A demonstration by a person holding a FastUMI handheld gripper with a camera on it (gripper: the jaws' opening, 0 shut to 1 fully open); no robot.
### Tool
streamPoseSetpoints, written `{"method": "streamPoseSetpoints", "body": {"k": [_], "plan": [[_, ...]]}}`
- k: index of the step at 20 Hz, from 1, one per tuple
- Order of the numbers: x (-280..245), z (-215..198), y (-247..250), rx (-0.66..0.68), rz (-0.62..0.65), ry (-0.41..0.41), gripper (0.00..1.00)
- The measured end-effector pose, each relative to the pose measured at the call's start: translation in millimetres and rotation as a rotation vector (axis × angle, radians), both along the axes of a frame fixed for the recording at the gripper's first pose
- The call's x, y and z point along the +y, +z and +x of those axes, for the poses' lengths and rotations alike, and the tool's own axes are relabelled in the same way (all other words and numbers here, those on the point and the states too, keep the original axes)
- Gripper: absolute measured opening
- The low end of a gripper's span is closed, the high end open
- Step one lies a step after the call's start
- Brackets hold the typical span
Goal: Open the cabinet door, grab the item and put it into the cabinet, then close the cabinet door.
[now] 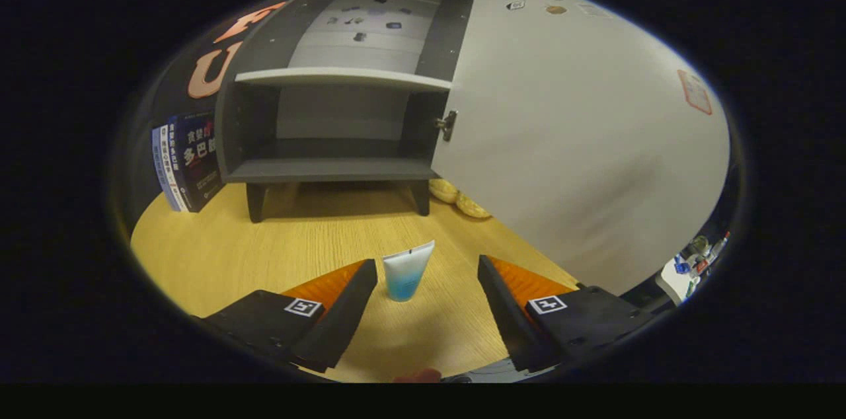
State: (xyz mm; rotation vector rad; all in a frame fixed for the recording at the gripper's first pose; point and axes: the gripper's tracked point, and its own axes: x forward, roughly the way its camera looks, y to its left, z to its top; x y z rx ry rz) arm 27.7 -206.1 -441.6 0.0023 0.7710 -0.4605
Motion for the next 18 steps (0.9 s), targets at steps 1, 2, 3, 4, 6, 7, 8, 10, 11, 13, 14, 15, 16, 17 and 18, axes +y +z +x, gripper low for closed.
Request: {"method": "streamPoseSetpoints", "body": {"k": [1,2,3,4,6,7,8,10,11,13,14,15,16,17,18], "plan": [[-1,3,-16,0.033,0.004,0.008,0.98],[-1,7,-27,0.06,0.007,0.021,0.99],[1,12,-38,0.078,0.016,0.033,0.98],[4,17,-47,0.089,0.03,0.047,0.98],[12,27,-59,0.094,0.064,0.081,0.98],[16,29,-65,0.109,0.08,0.091,0.97],[19,29,-66,0.122,0.078,0.1,0.95],[24,31,-62,0.115,0.068,0.128,0.81],[30,30,-58,0.112,0.072,0.133,0.74],[31,22,-49,0.149,0.018,0.117,0.59],[33,18,-38,0.156,-0.013,0.115,0.51],[37,15,-23,0.146,-0.035,0.115,0.44],[43,15,-3,0.123,-0.05,0.118,0.44],[50,17,19,0.094,-0.068,0.124,0.44],[57,19,43,0.065,-0.087,0.128,0.44]]}}
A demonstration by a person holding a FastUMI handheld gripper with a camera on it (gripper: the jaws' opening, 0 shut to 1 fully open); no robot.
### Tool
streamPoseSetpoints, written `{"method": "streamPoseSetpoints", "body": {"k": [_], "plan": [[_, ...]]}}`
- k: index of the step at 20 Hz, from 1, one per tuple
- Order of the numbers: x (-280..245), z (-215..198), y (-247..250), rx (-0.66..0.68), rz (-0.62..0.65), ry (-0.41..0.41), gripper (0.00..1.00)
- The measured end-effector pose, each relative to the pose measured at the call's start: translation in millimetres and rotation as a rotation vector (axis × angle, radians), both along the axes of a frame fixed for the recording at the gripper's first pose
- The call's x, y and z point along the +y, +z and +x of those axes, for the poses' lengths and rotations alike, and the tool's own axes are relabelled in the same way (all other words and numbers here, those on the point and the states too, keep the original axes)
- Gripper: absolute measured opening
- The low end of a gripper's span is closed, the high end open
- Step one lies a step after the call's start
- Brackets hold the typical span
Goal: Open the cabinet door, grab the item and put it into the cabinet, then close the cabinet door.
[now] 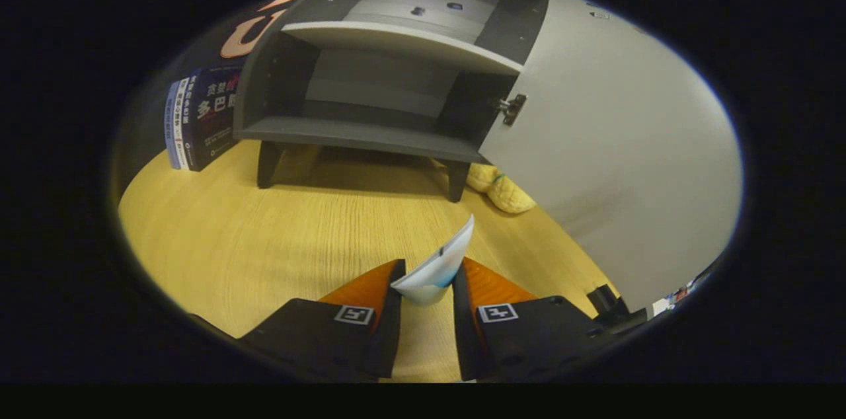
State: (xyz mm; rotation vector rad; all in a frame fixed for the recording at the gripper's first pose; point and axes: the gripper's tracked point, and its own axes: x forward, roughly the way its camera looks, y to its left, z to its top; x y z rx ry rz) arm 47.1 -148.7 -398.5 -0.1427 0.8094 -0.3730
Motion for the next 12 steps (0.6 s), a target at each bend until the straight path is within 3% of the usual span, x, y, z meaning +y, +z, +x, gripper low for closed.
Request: {"method": "streamPoseSetpoints", "body": {"k": [4,9,11,12], "plan": [[36,22,111,-0.141,-0.023,0.032,0.44],[86,59,250,-0.294,0.062,0.05,0.43],[52,89,268,-0.317,0.055,0.035,0.43],[65,95,319,-0.327,0.039,0.03,0.43]]}}
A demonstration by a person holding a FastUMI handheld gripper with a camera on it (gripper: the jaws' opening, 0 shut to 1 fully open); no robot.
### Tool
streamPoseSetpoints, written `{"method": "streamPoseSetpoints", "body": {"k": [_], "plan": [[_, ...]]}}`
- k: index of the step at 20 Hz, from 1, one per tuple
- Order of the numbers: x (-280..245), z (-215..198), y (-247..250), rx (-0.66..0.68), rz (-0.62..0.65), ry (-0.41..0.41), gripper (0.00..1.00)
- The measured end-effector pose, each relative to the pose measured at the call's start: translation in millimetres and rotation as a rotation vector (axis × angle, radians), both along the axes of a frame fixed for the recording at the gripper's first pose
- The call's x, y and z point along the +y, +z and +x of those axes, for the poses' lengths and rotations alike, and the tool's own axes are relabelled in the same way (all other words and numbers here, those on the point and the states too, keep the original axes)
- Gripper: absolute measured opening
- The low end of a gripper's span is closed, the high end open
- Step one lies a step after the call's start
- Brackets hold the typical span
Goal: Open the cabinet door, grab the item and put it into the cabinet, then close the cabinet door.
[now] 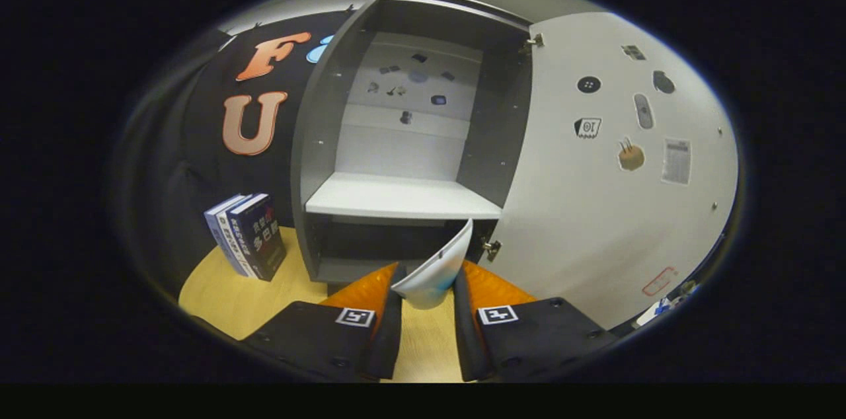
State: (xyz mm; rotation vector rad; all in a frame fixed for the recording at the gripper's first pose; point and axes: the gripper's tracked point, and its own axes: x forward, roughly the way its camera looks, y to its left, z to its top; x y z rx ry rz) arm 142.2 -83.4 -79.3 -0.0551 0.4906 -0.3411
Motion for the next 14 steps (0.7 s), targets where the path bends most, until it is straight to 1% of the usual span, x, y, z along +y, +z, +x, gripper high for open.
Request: {"method": "streamPoseSetpoints", "body": {"k": [3,6,10,12,14], "plan": [[-11,52,30,-0.044,-0.019,-0.021,0.43],[-24,110,35,-0.025,-0.014,-0.02,0.43],[-39,184,23,0.009,-0.007,-0.003,0.43],[-43,213,10,0.037,0.002,0.005,0.43],[-42,238,-9,0.075,0.039,0.027,0.43]]}}
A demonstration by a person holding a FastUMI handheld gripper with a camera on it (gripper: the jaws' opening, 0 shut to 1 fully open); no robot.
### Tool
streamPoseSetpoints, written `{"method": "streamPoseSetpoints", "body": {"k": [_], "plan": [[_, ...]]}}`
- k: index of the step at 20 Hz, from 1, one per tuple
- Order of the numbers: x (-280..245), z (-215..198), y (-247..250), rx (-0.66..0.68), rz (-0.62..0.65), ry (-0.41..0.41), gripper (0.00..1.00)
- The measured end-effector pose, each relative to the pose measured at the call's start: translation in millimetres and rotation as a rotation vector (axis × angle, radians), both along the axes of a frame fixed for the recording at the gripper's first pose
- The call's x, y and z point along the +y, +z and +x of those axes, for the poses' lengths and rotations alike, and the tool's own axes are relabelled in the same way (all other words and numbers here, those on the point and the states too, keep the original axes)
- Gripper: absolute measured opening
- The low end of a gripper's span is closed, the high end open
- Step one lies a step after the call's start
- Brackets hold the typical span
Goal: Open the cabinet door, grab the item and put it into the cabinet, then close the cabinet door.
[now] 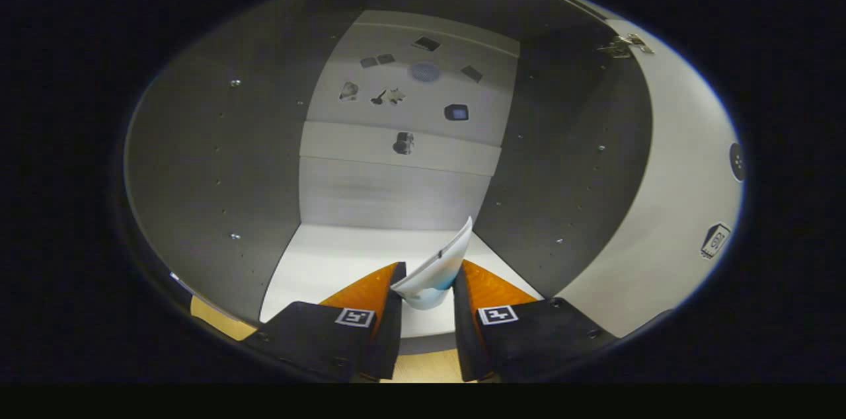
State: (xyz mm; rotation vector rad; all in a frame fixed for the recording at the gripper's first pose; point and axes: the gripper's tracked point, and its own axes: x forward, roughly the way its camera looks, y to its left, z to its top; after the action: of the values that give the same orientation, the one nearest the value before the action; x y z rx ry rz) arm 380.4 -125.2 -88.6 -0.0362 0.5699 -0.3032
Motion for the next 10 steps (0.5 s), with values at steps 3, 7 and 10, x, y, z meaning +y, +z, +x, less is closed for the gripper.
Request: {"method": "streamPoseSetpoints", "body": {"k": [3,7,10], "plan": [[4,21,-36,0.07,0.085,0.013,0.44],[2,33,-57,0.116,0.103,0.024,0.43],[3,35,-58,0.12,0.106,0.041,0.5]]}}
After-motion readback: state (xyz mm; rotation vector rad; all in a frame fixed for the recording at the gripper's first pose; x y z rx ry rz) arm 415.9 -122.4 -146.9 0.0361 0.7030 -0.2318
